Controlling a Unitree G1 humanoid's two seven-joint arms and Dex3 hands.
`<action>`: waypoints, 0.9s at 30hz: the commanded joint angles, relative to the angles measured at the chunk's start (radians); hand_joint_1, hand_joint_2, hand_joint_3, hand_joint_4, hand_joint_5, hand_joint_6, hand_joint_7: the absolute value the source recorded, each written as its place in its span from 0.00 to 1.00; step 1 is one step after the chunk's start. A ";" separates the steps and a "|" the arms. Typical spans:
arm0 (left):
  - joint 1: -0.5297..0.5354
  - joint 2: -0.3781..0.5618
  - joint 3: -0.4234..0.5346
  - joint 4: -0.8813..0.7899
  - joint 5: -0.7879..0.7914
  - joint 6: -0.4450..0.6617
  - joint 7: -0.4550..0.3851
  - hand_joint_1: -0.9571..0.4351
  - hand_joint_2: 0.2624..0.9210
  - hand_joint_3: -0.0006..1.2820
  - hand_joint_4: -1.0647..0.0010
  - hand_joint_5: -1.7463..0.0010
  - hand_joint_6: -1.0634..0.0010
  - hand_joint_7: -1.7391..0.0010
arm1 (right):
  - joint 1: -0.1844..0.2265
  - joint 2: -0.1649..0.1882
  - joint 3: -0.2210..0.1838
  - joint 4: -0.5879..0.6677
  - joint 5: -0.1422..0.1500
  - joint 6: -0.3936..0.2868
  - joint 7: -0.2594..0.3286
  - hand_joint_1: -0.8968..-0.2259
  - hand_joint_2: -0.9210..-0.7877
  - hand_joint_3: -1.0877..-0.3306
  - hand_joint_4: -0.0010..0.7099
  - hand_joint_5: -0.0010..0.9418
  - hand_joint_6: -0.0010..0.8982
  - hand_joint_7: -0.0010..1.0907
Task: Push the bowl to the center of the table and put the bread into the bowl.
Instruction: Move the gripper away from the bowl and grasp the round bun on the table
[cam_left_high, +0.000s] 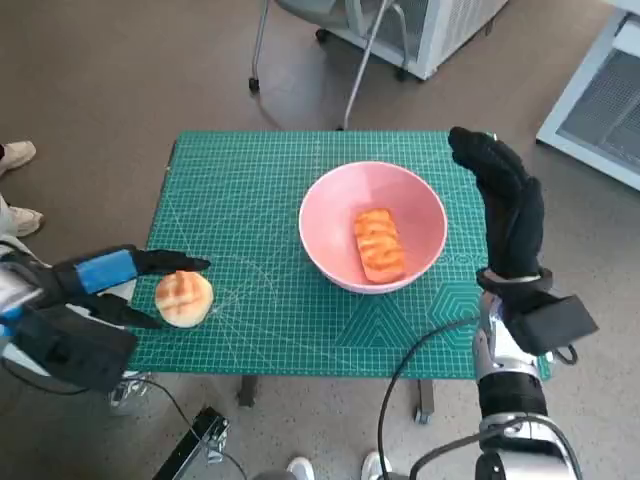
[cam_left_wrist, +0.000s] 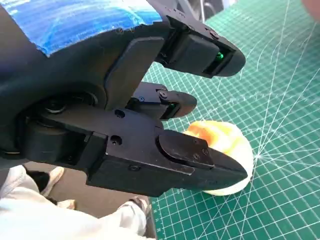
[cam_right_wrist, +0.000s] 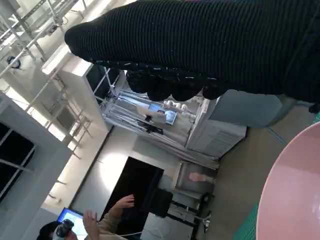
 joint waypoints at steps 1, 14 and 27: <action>-0.024 -0.031 -0.048 0.041 0.075 0.008 0.045 0.65 0.77 0.00 0.66 1.00 0.55 1.00 | 0.022 -0.006 -0.002 -0.003 0.001 0.014 -0.001 0.53 0.00 0.39 0.57 0.00 0.06 0.73; -0.106 -0.106 -0.180 0.194 0.232 0.016 0.148 0.71 0.90 0.02 0.48 0.97 0.41 0.98 | 0.033 -0.012 -0.007 -0.036 0.019 0.051 0.007 0.51 0.00 0.39 0.57 0.00 0.06 0.73; -0.194 -0.103 -0.218 0.291 0.200 -0.108 0.222 0.69 1.00 0.10 0.54 0.24 0.35 0.37 | 0.039 -0.006 -0.011 -0.049 0.031 0.063 0.011 0.51 0.00 0.41 0.57 0.00 0.07 0.72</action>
